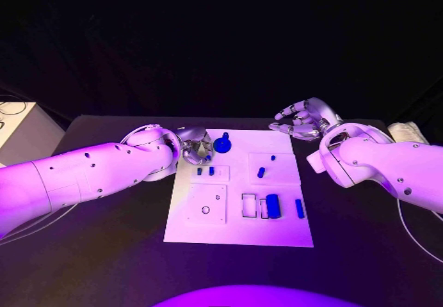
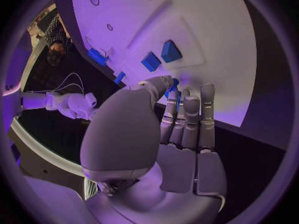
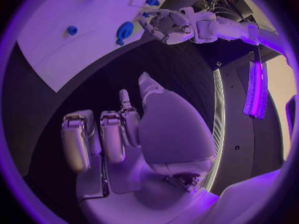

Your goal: Assemble the parts on the task board

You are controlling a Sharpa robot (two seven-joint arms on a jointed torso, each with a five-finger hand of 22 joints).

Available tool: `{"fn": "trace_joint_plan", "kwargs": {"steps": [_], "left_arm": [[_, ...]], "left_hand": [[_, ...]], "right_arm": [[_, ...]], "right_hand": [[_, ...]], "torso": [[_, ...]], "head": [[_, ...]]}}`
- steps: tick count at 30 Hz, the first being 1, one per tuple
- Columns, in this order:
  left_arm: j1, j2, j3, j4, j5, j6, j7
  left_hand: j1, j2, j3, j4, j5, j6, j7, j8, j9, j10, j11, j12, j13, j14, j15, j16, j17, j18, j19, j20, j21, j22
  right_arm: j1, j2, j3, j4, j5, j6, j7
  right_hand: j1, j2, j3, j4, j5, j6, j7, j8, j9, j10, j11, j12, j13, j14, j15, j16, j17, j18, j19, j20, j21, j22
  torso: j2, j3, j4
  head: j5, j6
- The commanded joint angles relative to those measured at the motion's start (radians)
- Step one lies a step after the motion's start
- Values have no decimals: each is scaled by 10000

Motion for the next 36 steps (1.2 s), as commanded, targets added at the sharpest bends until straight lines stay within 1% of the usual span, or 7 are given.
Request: {"fn": "trace_joint_plan", "kwargs": {"steps": [1,9,12,27,30,32,36], "left_arm": [[-2,3,3,4,97,129,90],[-2,-3,3,-3,102,113,63],[-2,-4,3,-2,96,84,59],[-9,-71,9,57,137,-102,194],[-60,-196,82,211,289,-184,401],[-110,-305,161,352,451,-325,617],[-174,-571,353,766,936,-556,1002]], "left_hand": [[-23,23,-85,-3,-15,-106,-26,-102,-25,-94,1,45,18,-88,20,48,-42,96,-83,34,-66,-29],[-60,-50,-199,30,-17,-382,-73,-336,-87,-241,70,99,22,-136,85,70,-125,100,-121,91,-106,-64],[-127,-120,-537,155,6,-736,-50,-593,-150,-494,122,183,32,-351,160,52,-408,132,-246,153,-249,-198],[262,77,-1705,583,42,-1269,-203,-930,-166,-1111,226,625,66,-558,257,149,-763,150,-276,258,-460,-384],[591,223,-2545,932,70,-1479,-303,-1047,-199,-1468,308,741,-13,-706,328,178,-986,148,-293,323,-551,-448],[1071,341,-3564,1479,106,-1596,-367,-1093,-221,-1811,371,924,-122,-782,412,277,-1119,156,-303,385,-641,-517],[1099,350,-4133,1529,129,-1628,-375,-1099,-227,-2061,440,958,-234,-731,451,364,-1085,147,-327,437,-737,-585]], "right_arm": [[-5,7,1,0,-73,110,28],[-5,7,1,-4,-73,105,28],[-6,9,0,-6,-73,107,27],[-16,19,-1,-70,-77,155,10],[-20,18,-2,-129,-78,238,-13],[-25,13,-4,-165,-79,298,-17],[-47,4,-8,-231,-84,395,2]], "right_hand": [[-46,66,14,38,18,-82,-10,38,0,-72,-16,-29,1195,976,9,-48,2321,-111,984,20,-62,2543],[-41,63,14,33,17,-88,-9,37,-1,-85,-16,-43,1183,975,9,-52,2314,-108,979,20,-73,2536],[-41,63,14,33,17,-88,-9,37,-1,-85,-16,-43,1183,975,9,-52,2314,-108,979,20,-73,2536],[-25,55,18,22,17,-103,-6,36,-3,-126,-14,-86,1146,970,9,-61,2298,-101,967,20,-96,2520],[12,33,24,-4,16,-131,0,34,-7,-539,-11,-535,750,965,12,-70,2282,-87,941,21,-148,2486],[30,17,29,-11,16,-151,2,40,-8,-801,-8,-833,495,945,13,-111,2210,-64,898,23,-234,2428],[72,-15,63,11,16,-193,-11,107,4,-1853,-26,-2195,-696,876,-7,-252,1987,5,765,14,-504,2254]], "torso": [[-4,3,-5],[1,2,0],[2,0,0],[-4,0,-4],[-1,-7,-10],[-4,-14,-6],[-7,-14,2]], "head": [[-2,-1],[-7,4],[-7,8],[-3,34],[-9,48],[-25,52],[-52,61]]}}
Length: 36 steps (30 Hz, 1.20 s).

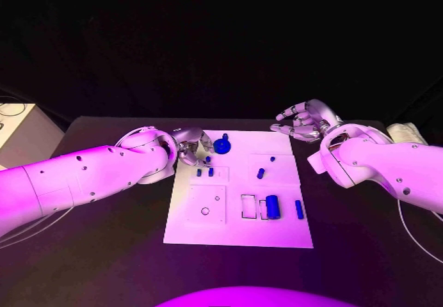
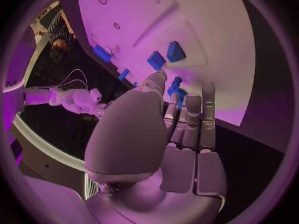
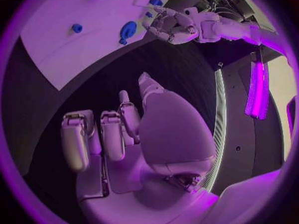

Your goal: Assemble the parts on the task board

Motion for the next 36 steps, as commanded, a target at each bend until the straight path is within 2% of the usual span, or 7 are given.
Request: {"fn": "trace_joint_plan", "kwargs": {"steps": [1,8,12,13,22,24,36], "left_arm": [[-22,-147,113,326,709,-400,748],[-31,-750,544,1011,1723,-674,1093],[23,-1150,689,1087,3404,-1341,1578],[35,-1256,712,1088,3887,-1522,1752],[61,-2226,785,1375,7963,-1258,2890],[59,-2419,788,1500,8646,-1033,3075],[37,-3013,788,2082,10596,-5,3729]], "left_hand": [[56,-4,-168,19,34,-77,-4,-29,-14,-71,20,60,-29,3,41,71,20,147,26,85,-49,-15],[-15,106,-622,34,52,4,37,22,1,-217,63,179,-133,-304,87,39,-460,151,24,134,-157,-101],[-22,492,237,-3,-3,542,813,305,25,758,-376,1290,101,-816,-295,-452,-1154,161,159,-174,-181,-162],[-41,487,454,-4,24,575,780,355,14,793,-405,1491,154,-909,-340,-652,-1274,155,144,-222,-247,-203],[-173,279,2285,-49,2,1025,549,995,134,2039,-854,3034,721,-501,-744,-1282,-1437,162,545,-597,-431,-406],[-219,220,2367,-58,-5,1050,529,1041,154,2042,-869,3003,710,-463,-758,-1351,-1435,158,580,-619,-453,-429],[-169,89,2746,-181,-10,938,562,1117,200,1998,-846,2843,654,-354,-766,-1556,-1382,150,769,-677,-418,-438]], "right_arm": [[-25,-3,-3,-44,-85,309,46],[-67,3,-7,-253,-110,586,176],[-96,27,-13,-475,-491,1085,384],[-104,35,-16,-536,-691,1246,449],[-329,235,-77,-1057,-4268,2299,561],[-407,302,-95,-1130,-5221,2495,304],[-874,814,-175,-1503,-7717,2508,-617]], "right_hand": [[76,-18,65,15,16,-77,12,67,4,-418,-34,-576,-457,869,-7,-60,1967,12,752,10,-104,2240],[368,-121,310,7,19,-67,-44,307,64,-2562,-96,-4401,-3951,617,-68,-600,1204,201,388,-51,-900,1750],[978,-345,979,-59,21,10,-83,342,35,-2543,-130,-6385,-5772,569,-123,-834,859,199,413,-108,-922,1755],[1095,-466,1228,-46,16,48,-86,319,13,-2450,-127,-6987,-6372,559,-131,-894,764,207,399,-115,-972,1731],[1253,-1163,3041,-523,9,502,-183,127,-84,-1801,-52,-9721,-9304,572,-72,-910,685,248,336,-85,-1202,1648],[1025,-1373,3196,-560,15,489,-26,14,-117,-1831,113,-10223,-9749,503,28,-1119,379,342,171,-11,-1651,1390],[567,-1456,3771,-1107,6,977,-73,-147,-110,-1018,57,-11318,-10871,441,39,-1576,-307,368,230,-23,-1832,1286]], "torso": [[-9,-3,6],[-16,18,8],[-26,24,-12],[-26,24,-19],[12,3,-26],[14,2,-1],[8,17,-11]], "head": [[-33,6],[-37,53],[-65,85],[-96,98],[-495,266],[-542,283],[-556,270]]}}
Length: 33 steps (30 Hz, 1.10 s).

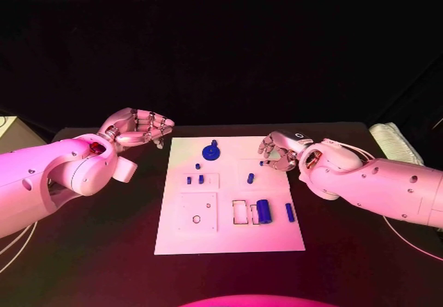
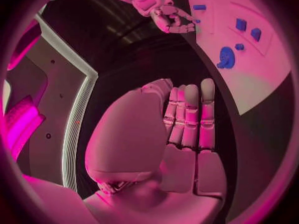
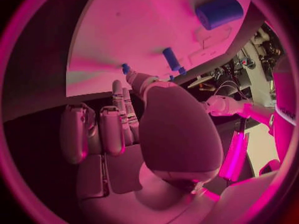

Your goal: Assemble the parts on the task board

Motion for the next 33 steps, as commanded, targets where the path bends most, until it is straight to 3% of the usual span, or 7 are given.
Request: {"fn": "trace_joint_plan", "kwargs": {"steps": [1,7,11,15,22,27,33], "left_arm": [[0,-55,10,113,1105,645,578],[-3,-138,9,165,1190,702,595],[-4,-161,9,176,1209,734,572],[-4,-172,9,166,1214,736,518],[-4,-161,9,147,1205,723,419],[-3,-170,8,149,1182,691,376],[-3,-176,8,150,1174,661,353]], "left_hand": [[-3,-103,64,-8,-8,-48,9,46,10,-18,21,-48,-13,67,-13,-33,12,151,71,27,41,17],[-21,-133,107,-15,-11,-82,24,50,15,-47,35,-88,-28,79,-5,-59,25,148,112,28,72,31],[-19,-143,131,-25,-11,-104,31,48,15,-58,41,-105,-35,82,-2,-71,32,147,126,29,83,36],[-22,-150,166,-33,-12,-137,45,44,15,-72,52,-128,-43,88,4,-86,40,146,143,31,98,44],[-33,-157,221,-44,-14,-204,74,28,12,-90,73,-161,-56,102,18,-108,57,145,169,36,123,56],[-34,-159,238,-49,-13,-224,82,23,11,-95,79,-170,-60,105,22,-114,62,144,174,38,129,60],[-27,-162,260,-62,-13,-246,91,19,10,-97,84,-178,-63,109,25,-122,68,144,180,41,136,64]], "right_arm": [[-87,103,-3,-41,-1461,312,-562],[-168,223,-10,-55,-1734,362,-770],[-192,266,-14,-29,-1802,406,-797],[-227,319,-20,2,-1778,434,-754],[-300,409,-29,-50,-1769,658,-781],[-362,452,-35,-70,-1959,954,-985],[-410,504,-46,-62,-2246,979,-1260]], "right_hand": [[-136,-11,101,-57,7,102,-30,-59,12,91,-18,-122,-117,444,26,-57,-52,56,230,45,-56,1286],[-222,-11,174,-131,4,126,-44,-101,7,138,-29,-260,-248,451,10,-71,-83,61,232,23,-89,1270],[-265,7,208,-154,6,157,-42,-106,10,199,-30,-290,-291,454,9,-72,-90,62,234,17,-98,1265],[-292,37,304,-219,9,235,-67,-98,24,334,-52,-324,-352,463,-7,-60,-83,61,243,3,-99,1267],[-300,363,888,-556,5,753,-216,81,158,981,-218,-365,-498,505,-156,34,7,7,352,-94,135,1415],[-203,744,1210,-1126,4,1247,-352,320,354,1564,-409,-341,-463,525,-341,111,64,-109,543,-247,689,1749],[-241,888,1391,-1430,10,1348,-373,366,439,1743,-443,-372,-435,523,-379,128,69,-124,562,-290,755,1798]], "torso": [[-12,17,-9],[1,-3,-21],[0,12,4],[-3,15,-10],[-5,16,13],[-5,10,1],[-11,11,-3]], "head": [[30,-16],[19,-36],[1,-58],[26,-76],[44,-119],[48,-145],[33,-170]]}}
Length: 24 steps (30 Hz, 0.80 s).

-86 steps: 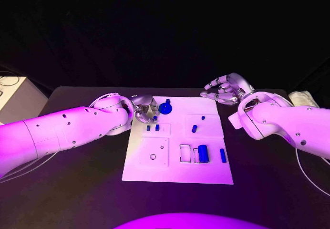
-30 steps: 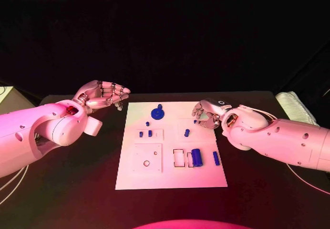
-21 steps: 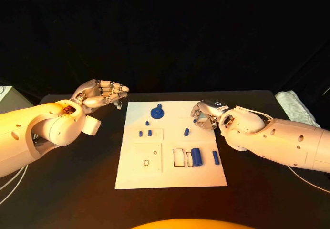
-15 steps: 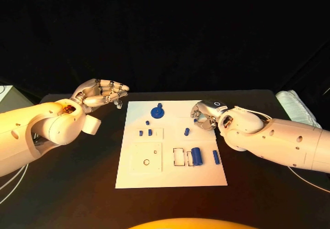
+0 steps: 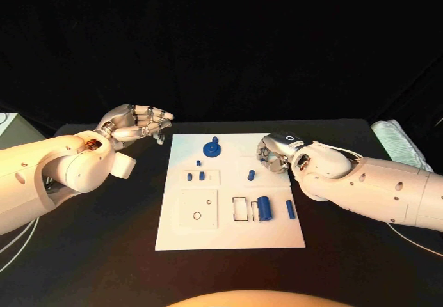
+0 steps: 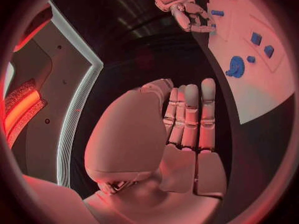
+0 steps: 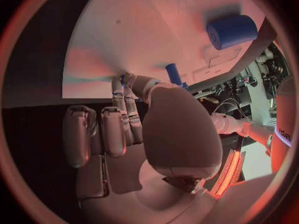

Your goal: Assemble the parts on the task board

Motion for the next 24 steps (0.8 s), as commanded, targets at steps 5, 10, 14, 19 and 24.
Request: {"fn": "trace_joint_plan", "kwargs": {"steps": [5,10,14,19,24], "left_arm": [[4,6,10,10,72,99,18],[4,10,9,-12,70,92,7],[4,14,9,-31,71,83,4],[4,35,9,-66,73,68,-1],[4,68,9,-111,78,57,-8]], "left_hand": [[30,-107,68,6,-11,-73,-12,17,10,-58,51,-65,-10,77,-8,-45,18,142,87,17,59,11],[25,-130,95,-10,-14,-114,5,8,9,-72,65,-84,-17,79,2,-60,29,141,90,23,69,18],[19,-137,102,-11,-14,-127,11,5,8,-81,71,-92,-20,78,6,-65,32,140,90,25,71,20],[9,-143,112,-11,-14,-142,18,3,8,-92,79,-102,-24,77,12,-72,36,139,89,29,73,22],[-2,-146,124,-10,-13,-157,26,1,8,-104,87,-112,-27,76,19,-79,41,138,87,33,75,24]], "right_arm": [[-144,67,-81,39,-562,418,-420],[-150,54,-82,99,-633,31,-506],[-150,-4,-78,206,-650,-336,-538],[-116,-151,-37,437,-584,-848,-509],[-13,-363,42,776,-343,-1187,-433]], "right_hand": [[114,242,168,-231,30,55,0,38,32,499,-393,9,11,506,-72,64,-5,-126,566,-45,55,1802],[88,254,202,-277,29,69,0,44,46,519,-393,-1,14,501,-74,52,-30,-147,597,-50,150,1856],[88,254,202,-277,29,69,0,44,46,519,-393,-1,14,501,-74,52,-30,-147,597,-50,150,1856],[64,251,222,-310,28,79,-3,48,57,532,-396,-9,15,503,-75,57,-26,-150,601,-55,164,1865],[41,250,234,-329,27,88,-4,52,66,543,-397,-14,16,507,-77,70,-8,-156,611,-58,194,1883]], "torso": [[-7,-9,-7],[-15,-10,3],[-20,-12,-1],[-31,-14,-7],[-34,-12,-11]], "head": [[-31,-42],[-37,-38],[-24,-22],[-26,6],[-27,19]]}}
